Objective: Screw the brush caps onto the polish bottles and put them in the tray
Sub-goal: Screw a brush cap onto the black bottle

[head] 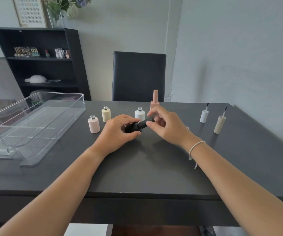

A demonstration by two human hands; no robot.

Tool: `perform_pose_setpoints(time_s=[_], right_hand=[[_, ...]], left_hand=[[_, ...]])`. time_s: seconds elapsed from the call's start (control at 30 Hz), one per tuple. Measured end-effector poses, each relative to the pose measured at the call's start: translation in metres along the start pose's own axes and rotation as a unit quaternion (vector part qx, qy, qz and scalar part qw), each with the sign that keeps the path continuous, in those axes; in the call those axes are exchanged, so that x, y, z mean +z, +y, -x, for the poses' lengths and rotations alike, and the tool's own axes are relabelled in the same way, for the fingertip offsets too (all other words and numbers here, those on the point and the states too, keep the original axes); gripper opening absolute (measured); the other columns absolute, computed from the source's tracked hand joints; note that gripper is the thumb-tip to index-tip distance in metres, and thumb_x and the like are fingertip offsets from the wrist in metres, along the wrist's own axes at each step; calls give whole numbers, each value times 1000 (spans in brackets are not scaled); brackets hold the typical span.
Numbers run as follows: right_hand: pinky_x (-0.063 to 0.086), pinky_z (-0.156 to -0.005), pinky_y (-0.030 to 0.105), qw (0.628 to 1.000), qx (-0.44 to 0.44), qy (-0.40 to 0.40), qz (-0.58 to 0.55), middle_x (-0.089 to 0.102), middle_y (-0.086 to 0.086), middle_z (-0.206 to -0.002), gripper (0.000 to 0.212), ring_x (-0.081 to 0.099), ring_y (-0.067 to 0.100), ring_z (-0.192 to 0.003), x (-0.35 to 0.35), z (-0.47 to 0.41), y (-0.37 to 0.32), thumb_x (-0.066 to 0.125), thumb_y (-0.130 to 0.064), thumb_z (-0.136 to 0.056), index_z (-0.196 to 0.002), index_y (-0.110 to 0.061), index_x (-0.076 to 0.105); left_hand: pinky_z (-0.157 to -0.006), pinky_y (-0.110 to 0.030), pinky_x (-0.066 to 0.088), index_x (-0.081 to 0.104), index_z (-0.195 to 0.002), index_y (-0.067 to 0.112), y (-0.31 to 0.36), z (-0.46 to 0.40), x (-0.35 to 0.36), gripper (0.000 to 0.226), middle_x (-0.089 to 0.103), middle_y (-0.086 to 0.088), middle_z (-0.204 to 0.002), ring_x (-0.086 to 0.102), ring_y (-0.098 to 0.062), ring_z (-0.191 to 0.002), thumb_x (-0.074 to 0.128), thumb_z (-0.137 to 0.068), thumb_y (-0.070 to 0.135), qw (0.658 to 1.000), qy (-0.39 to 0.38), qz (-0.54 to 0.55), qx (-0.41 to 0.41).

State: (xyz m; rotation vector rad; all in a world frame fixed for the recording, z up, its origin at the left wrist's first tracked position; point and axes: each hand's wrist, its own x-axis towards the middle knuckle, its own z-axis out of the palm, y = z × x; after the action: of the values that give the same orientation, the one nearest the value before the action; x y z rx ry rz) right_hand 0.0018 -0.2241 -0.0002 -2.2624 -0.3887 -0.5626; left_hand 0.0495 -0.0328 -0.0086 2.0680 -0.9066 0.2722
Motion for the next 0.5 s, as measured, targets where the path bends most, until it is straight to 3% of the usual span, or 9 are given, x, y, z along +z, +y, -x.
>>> perform_pose_setpoints(time_s=[0.1, 0.23, 0.33, 0.4, 0.5], right_hand=[[37, -56, 9, 1000, 2, 1, 12, 48, -5, -59, 7, 45, 2, -54, 0, 0, 1, 59, -17, -86, -84, -17, 52], [34, -52, 20, 999, 34, 18, 36, 48, 4, -55, 39, 39, 10, -49, 0, -2, 2, 52, -42, -89, -71, -7, 54], [36, -55, 10, 1000, 9, 11, 12, 49, 2, -59, 14, 42, 7, -52, -1, 0, 1, 59, -30, -87, -84, -18, 51], [37, -58, 6, 1000, -14, -1, 13, 47, -3, -61, 13, 45, 3, -54, -1, 1, -1, 60, -17, -85, -91, -21, 49], [36, -55, 8, 999, 0, 15, 28, 48, -7, -58, 14, 46, 1, -54, 1, -1, -1, 58, -25, -88, -80, -15, 53]], left_hand=[[-77, -1, 39, 65, -113, 21, 0, 0, 0, 40, 60, 11, -98, 55, 7, -90, 74, -74, 17, 1000, 1, 5, -2], [-76, 0, 39, 64, -113, 22, 0, 0, 0, 41, 59, 12, -97, 54, 6, -89, 74, -74, 18, 1000, 2, 2, -2], [-77, 0, 39, 64, -114, 22, 0, 0, 0, 40, 59, 13, -97, 54, 7, -89, 74, -75, 18, 1000, 1, 1, -2], [-78, -1, 39, 65, -113, 22, -1, 1, 0, 40, 60, 11, -98, 55, 5, -90, 74, -74, 17, 1000, 3, 4, -2], [-77, -1, 40, 65, -113, 22, 0, 0, 1, 40, 60, 10, -99, 56, 3, -90, 74, -74, 17, 1000, 0, 2, -2]])
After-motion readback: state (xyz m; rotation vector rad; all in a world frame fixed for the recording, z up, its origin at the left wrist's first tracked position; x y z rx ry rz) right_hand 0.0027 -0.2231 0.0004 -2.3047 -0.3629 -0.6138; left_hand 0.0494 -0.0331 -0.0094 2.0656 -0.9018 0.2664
